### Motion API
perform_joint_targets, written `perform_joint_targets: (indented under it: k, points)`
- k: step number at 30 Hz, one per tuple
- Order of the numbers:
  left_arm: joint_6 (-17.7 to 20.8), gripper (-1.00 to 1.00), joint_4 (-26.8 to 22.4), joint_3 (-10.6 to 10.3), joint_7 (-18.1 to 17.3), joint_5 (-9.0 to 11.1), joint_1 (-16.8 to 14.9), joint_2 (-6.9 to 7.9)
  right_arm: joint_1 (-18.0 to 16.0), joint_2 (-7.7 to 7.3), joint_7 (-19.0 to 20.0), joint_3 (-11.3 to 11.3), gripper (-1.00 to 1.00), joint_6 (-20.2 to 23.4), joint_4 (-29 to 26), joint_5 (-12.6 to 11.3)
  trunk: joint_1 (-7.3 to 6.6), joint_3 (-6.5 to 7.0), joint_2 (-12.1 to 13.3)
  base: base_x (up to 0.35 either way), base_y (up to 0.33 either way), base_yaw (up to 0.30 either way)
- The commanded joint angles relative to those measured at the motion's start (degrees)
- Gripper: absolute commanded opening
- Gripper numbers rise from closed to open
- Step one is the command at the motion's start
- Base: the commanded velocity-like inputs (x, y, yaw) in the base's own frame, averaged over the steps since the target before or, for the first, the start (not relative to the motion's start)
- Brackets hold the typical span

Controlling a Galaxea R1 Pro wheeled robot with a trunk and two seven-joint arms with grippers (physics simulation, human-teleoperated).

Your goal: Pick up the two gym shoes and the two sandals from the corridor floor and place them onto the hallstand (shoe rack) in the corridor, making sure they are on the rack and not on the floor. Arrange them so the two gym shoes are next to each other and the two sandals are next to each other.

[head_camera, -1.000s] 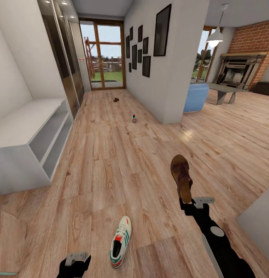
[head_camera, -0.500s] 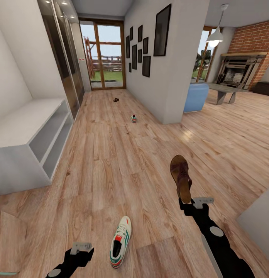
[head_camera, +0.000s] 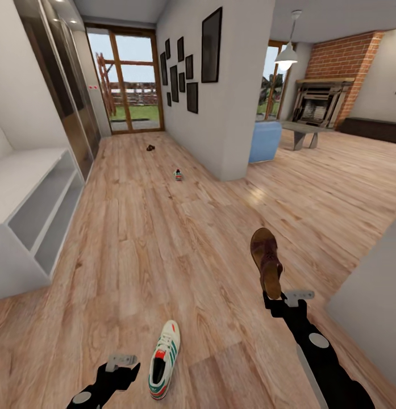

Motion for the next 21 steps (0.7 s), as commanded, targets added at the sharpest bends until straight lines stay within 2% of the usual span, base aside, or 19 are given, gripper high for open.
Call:
perform_joint_targets:
  k: [1,5,9,10,13,15,21]
  points:
    - [-0.2,1.00,0.0,0.2,-0.4,-0.6,0.0,-0.04,0.0,0.00,0.0,0.0,-1.00,0.4,-0.1,-0.1,-0.01,-0.05,0.0,0.000,0.000,-0.297]
    - [0.2,1.00,-0.1,-1.9,-0.2,-0.6,-0.1,-0.11,0.0,0.01,0.0,0.0,-1.00,0.4,0.0,-0.2,-0.01,-0.05,0.0,0.000,0.000,-0.279]
    - [0.3,1.00,0.0,-2.6,0.0,-0.6,-0.2,-0.12,0.0,-0.06,0.5,0.1,-1.00,1.2,0.1,-0.2,0.87,-0.76,-1.6,0.000,0.000,-0.088]
    - [0.4,1.00,0.0,-2.7,0.1,-0.7,-0.2,-0.11,0.0,-0.07,1.5,0.1,-1.00,1.7,0.0,-0.2,1.09,-0.94,-2.0,0.000,0.000,-0.031]
    - [0.4,1.00,0.3,-2.8,0.2,-0.8,-0.3,-0.05,0.0,-0.11,7.5,-0.2,-1.00,3.3,0.0,-0.1,1.75,-1.48,-3.2,0.000,0.000,-0.011]
    - [0.4,1.00,0.3,-2.9,0.2,-0.8,-0.3,-0.05,0.0,-0.11,9.1,-0.3,-1.00,3.6,-0.1,0.0,2.19,-1.89,-4.0,0.000,0.000,-0.004]
    - [0.3,1.00,0.4,-2.9,0.2,-0.8,-0.3,-0.08,0.0,-0.09,10.4,-0.4,-1.00,3.9,-0.1,0.0,3.50,-3.35,-6.4,0.000,0.000,-0.001]
